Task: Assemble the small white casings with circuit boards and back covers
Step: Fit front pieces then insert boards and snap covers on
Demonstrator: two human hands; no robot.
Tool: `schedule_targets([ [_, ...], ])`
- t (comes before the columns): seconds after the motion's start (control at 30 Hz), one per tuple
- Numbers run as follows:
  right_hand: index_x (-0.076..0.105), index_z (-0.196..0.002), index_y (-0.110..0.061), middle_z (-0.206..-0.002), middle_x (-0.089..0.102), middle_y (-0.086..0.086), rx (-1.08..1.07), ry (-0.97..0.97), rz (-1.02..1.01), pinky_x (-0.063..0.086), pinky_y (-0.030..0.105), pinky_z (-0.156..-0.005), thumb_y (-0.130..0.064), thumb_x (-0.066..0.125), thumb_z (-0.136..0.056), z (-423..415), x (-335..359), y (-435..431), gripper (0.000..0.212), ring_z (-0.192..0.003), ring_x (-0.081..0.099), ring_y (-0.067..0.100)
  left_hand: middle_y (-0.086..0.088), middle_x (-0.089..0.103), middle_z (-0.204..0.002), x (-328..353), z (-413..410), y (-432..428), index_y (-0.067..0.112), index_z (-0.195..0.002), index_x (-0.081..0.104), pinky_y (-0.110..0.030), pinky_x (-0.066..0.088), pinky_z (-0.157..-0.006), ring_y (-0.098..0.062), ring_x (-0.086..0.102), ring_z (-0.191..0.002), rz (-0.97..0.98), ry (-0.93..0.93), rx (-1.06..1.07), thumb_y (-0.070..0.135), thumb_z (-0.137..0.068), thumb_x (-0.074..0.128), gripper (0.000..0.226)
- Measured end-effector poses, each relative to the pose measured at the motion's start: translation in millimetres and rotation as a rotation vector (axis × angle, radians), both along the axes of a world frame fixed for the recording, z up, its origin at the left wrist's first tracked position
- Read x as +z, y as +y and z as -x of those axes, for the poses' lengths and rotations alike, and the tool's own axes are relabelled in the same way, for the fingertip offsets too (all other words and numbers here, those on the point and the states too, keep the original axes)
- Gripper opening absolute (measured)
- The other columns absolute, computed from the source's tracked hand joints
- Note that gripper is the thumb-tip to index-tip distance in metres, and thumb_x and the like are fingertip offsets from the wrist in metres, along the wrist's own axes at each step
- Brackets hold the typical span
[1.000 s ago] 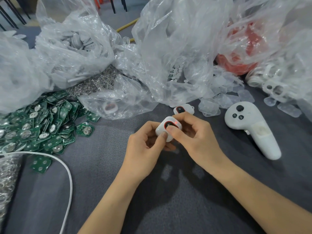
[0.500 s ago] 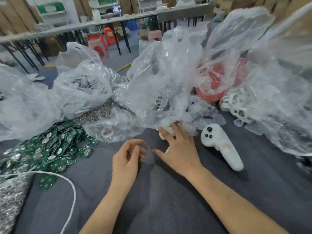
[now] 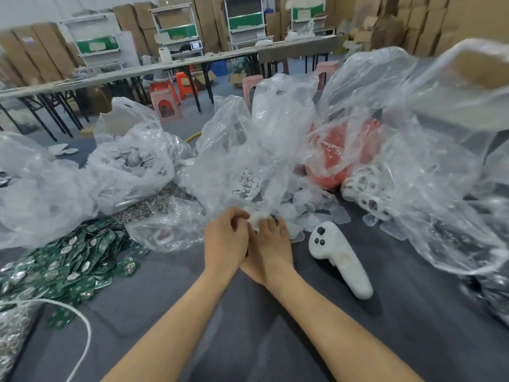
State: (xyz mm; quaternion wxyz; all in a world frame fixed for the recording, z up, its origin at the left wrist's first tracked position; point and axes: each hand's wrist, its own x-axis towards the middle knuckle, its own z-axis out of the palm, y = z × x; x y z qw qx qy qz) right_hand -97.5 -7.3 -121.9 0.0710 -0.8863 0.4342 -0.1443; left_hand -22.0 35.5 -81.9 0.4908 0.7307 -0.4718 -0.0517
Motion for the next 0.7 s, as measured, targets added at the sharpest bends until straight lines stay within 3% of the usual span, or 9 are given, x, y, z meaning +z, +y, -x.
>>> schedule_targets([
  [0.07, 0.032, -0.142, -0.023, -0.142, 0.039, 0.013, 0.035, -0.004, 0.0, -0.003, 0.049, -0.118, -0.052, 0.04, -0.088, 1.1, 0.1, -0.3, 0.062, -0.14, 0.022, 0.031, 0.022, 0.061, -0.072, -4.1, -0.7, 2.8, 0.024, -0.084, 0.066, 0.002, 0.036, -0.064, 0.017, 0.056, -0.074, 0.018, -0.013, 0.031, 0.0, -0.085, 0.05, 0.029],
  [0.2, 0.031, -0.142, -0.018, -0.146, 0.037, 0.006, 0.114, -0.063, -0.01, 0.006, 0.046, -0.118, -0.049, 0.043, -0.089, 6.3, 1.7, -0.3, 0.063, -0.141, 0.023, 0.027, 0.015, 0.064, -0.08, -5.7, -8.9, 3.5, 0.022, -0.087, 0.065, 0.0, 0.037, -0.069, 0.003, 0.059, -0.078, -0.004, -0.026, 0.045, 0.001, -0.088, 0.051, 0.026],
  [0.3, 0.03, -0.146, -0.017, -0.152, 0.032, 0.005, 0.137, -0.097, -0.018, 0.005, 0.046, -0.119, -0.05, 0.041, -0.092, 13.1, -0.4, 6.1, 0.064, -0.142, 0.021, 0.027, 0.011, 0.066, -0.089, -0.1, -25.0, 1.8, 0.017, -0.094, 0.068, 0.0, 0.036, -0.071, -0.005, 0.058, -0.084, -0.077, -0.049, 0.01, 0.0, -0.09, 0.048, 0.027],
  [0.4, 0.03, -0.147, -0.017, -0.152, 0.03, 0.003, 0.156, -0.087, -0.009, 0.004, 0.045, -0.119, -0.051, 0.04, -0.092, 21.9, -1.5, 13.9, 0.065, -0.143, 0.018, 0.027, 0.012, 0.065, -0.102, 9.9, -39.5, 4.1, 0.017, -0.108, 0.067, 0.001, 0.037, -0.079, -0.002, 0.058, -0.098, -0.133, -0.06, -0.021, 0.0, -0.092, 0.045, 0.032],
  [0.5, 0.039, -0.141, -0.019, -0.146, 0.036, 0.0, 0.193, -0.102, -0.016, 0.004, 0.043, -0.119, -0.051, 0.042, -0.09, 32.7, 1.5, 23.0, 0.06, -0.141, 0.023, 0.024, 0.006, 0.066, -0.11, 17.1, -47.6, 6.0, 0.016, -0.115, 0.063, -0.022, 0.048, -0.096, -0.005, 0.06, -0.107, -0.16, -0.023, -0.084, -0.005, -0.091, 0.042, 0.038],
  [0.6, 0.063, -0.115, -0.016, -0.121, 0.057, 0.002, 0.272, -0.165, 0.085, 0.021, 0.044, -0.115, -0.044, 0.053, -0.086, 37.7, 6.9, 30.9, 0.04, -0.124, 0.047, 0.024, 0.005, 0.068, -0.098, 25.1, -45.5, 8.9, 0.015, -0.111, 0.064, -0.033, 0.052, -0.092, -0.004, 0.066, -0.095, -0.154, -0.03, -0.144, -0.006, -0.09, 0.042, 0.036],
  [0.67, 0.068, -0.101, -0.016, -0.109, 0.061, 0.004, 0.241, -0.323, 0.143, 0.036, 0.046, -0.106, -0.039, 0.052, -0.085, 38.8, 9.0, 32.6, 0.032, -0.109, 0.054, 0.025, 0.008, 0.067, -0.081, 37.3, -43.8, 12.0, 0.017, -0.097, 0.066, -0.029, 0.057, -0.076, -0.002, 0.067, -0.074, -0.016, -0.114, -0.13, -0.004, -0.089, 0.042, 0.033],
  [0.7, 0.067, -0.105, -0.015, -0.112, 0.06, 0.006, 0.22, -0.376, 0.129, 0.038, 0.047, -0.104, -0.037, 0.05, -0.085, 38.7, 10.0, 32.4, 0.034, -0.11, 0.051, 0.026, 0.01, 0.065, -0.074, 46.2, -44.5, 13.4, 0.018, -0.091, 0.065, -0.026, 0.056, -0.066, -0.002, 0.066, -0.064, 0.078, -0.159, -0.094, -0.001, -0.087, 0.041, 0.031],
])
